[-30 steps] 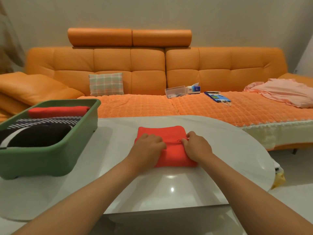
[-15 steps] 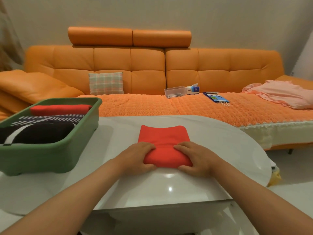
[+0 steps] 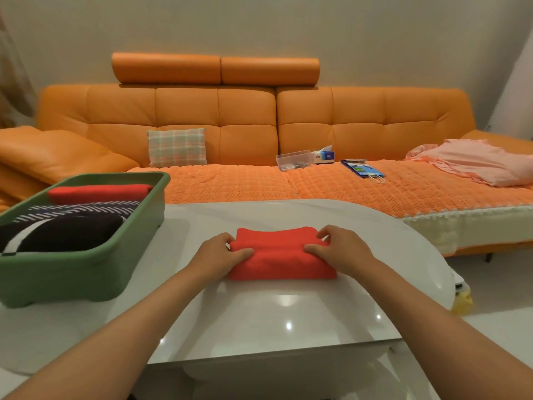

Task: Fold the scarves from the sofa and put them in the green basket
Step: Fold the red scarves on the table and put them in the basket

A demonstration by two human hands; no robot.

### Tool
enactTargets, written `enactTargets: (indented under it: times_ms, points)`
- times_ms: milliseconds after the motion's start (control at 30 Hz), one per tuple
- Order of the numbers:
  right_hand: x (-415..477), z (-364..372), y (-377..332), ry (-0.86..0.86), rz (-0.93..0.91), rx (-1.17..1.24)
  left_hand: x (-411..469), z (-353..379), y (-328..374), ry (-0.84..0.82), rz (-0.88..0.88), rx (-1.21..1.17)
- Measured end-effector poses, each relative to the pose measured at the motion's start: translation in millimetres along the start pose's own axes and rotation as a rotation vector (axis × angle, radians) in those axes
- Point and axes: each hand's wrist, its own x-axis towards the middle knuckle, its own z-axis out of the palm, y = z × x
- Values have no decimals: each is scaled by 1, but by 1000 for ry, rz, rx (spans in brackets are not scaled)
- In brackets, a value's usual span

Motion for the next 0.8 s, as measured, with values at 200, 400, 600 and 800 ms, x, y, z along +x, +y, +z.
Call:
enactTargets:
  times_ms: [200, 400, 600, 800]
  points:
    - [14, 12, -15, 250, -433, -499, 13, 27, 20, 319, 663, 510]
    - [19, 18, -20, 185, -452, -611, 7, 56, 16, 52, 617, 544]
    - [-5, 39, -27, -100, -566, -496, 9, 54, 8, -68, 592, 699]
    - [-6, 21, 7, -122, -496, -346, 12, 33, -3, -150, 515, 622]
